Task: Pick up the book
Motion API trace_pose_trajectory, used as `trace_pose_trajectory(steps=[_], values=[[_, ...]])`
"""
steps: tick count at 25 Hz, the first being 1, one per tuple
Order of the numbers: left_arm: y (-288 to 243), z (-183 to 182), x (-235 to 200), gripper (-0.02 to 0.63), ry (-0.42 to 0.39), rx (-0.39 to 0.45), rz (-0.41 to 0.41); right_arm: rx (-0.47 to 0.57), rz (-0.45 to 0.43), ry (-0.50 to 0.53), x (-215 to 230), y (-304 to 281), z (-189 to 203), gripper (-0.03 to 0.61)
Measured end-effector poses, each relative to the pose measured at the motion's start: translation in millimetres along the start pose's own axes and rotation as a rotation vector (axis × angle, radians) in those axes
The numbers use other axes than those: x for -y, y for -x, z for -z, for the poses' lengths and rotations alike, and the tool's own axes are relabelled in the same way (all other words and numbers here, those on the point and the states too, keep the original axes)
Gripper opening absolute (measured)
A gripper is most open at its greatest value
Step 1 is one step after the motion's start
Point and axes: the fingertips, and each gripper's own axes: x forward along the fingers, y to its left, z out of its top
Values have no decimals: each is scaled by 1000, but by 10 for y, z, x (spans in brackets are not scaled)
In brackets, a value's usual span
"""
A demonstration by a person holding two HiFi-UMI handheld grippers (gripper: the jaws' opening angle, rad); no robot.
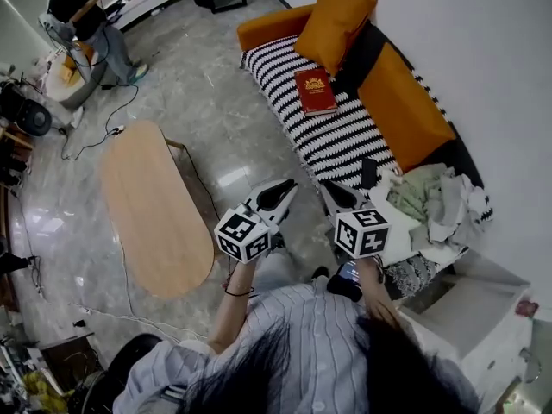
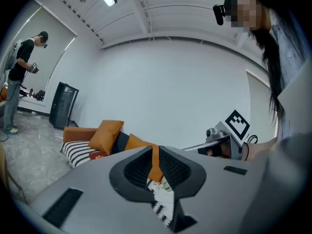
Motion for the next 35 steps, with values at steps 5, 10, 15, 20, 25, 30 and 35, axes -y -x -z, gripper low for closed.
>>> trace_pose_trajectory(steps=[5,10,15,20,25,30,35], values=[[65,-159,-375,34,-3,6,11,-2,17,-18,-103,-340,-115,52],[216,-254,-706,34,-14,3,19,0,27,-18,-307,-659,-204,52],[341,-339,-999,34,-17,6,29,-3,52,-10,-479,-856,-226,52],[364,-318,-1139,34,3,-3,44,-19,84,-11,-488,-924,-192,52],[306,-328,-1161,34,-6,-3,53,-25,105,-26,-404,-998,-249,52],[224,-362,-1288,34,2,0,48,-33,105,-25,-324,-1109,-288,52],[8,-417,-1500,34,12,12,12,-34,98,-33,-83,-1260,-412,52]])
